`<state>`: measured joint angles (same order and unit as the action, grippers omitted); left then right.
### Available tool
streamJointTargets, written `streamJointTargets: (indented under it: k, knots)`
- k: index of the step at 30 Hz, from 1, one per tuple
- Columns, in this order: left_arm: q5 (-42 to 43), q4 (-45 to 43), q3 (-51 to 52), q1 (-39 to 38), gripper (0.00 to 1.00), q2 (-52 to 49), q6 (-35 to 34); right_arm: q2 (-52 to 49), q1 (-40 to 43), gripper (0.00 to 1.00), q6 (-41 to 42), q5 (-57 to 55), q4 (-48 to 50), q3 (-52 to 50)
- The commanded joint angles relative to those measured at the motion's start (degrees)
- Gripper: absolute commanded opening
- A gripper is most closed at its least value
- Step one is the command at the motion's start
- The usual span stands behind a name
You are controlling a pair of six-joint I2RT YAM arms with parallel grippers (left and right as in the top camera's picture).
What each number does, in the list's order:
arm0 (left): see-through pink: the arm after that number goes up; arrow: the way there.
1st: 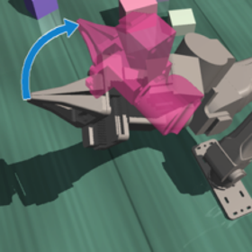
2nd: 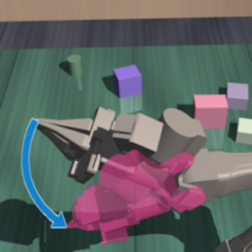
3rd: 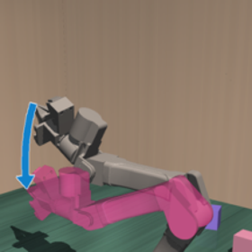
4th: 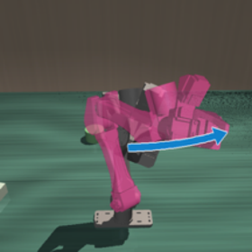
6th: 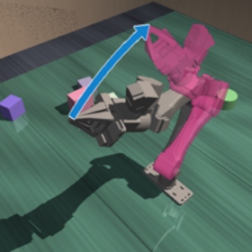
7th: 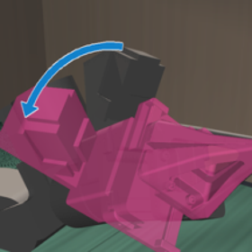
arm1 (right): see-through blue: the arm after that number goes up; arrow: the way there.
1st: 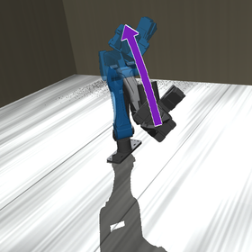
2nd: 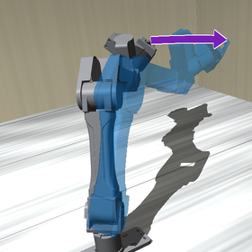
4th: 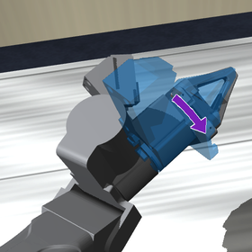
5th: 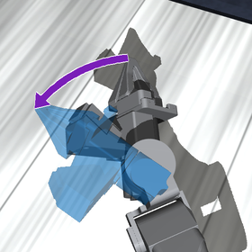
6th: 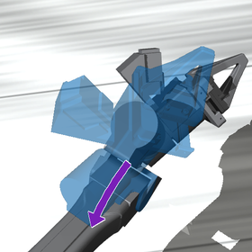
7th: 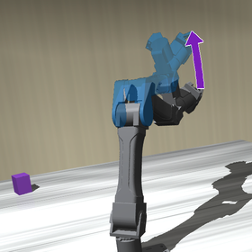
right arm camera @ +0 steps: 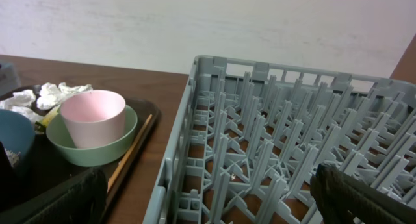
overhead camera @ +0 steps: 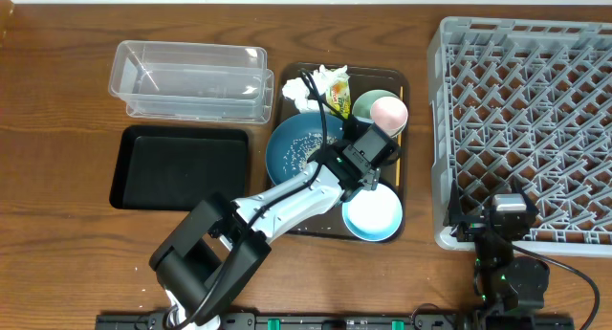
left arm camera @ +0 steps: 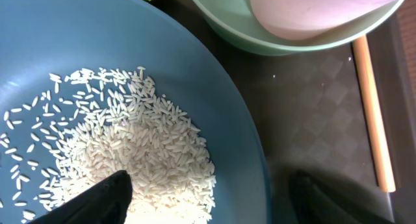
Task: Sort waste into correct bins and load items into the dishwasher rack
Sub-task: 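Close the left gripper on the blue bowl's right rim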
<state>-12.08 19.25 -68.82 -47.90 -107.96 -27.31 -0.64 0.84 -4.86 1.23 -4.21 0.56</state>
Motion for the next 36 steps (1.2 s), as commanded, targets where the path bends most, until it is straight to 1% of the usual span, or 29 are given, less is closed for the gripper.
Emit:
streamJointTargets:
  k: [1,5,11,26,32,36]
  knots:
    - [-1.0,-0.1,-0.8,0.0,0.71,-0.3,-0.9,0.3,0.5,0.99,-0.4,-0.3,-0.1,-0.2]
    - [-0.3,-0.1,-0.2,0.0,0.71,-0.3,-1.2,0.3,0.5,0.99,-0.4,-0.4,-0.1,-0.2]
    - [0.9,-0.1,0.0,-0.2,0.64,-0.3,-1.3,0.3,0.5,0.99,-0.4,-0.4,-0.1,-0.2]
    - [0.8,-0.3,0.1,-1.6,0.64,-1.4,-1.5,0.3,0.5,0.99,-0.4,-0.4,0.0,-0.2]
    - [-0.1,-0.3,0.1,-1.6,0.60,-3.0,-1.5,0.3,0.5,0.99,-0.4,-0.4,-0.1,-0.2]
    - [-0.7,-0.8,-0.1,-1.6,0.59,-2.7,-1.5,0.3,0.5,0.99,-0.4,-0.4,-0.1,-0.2]
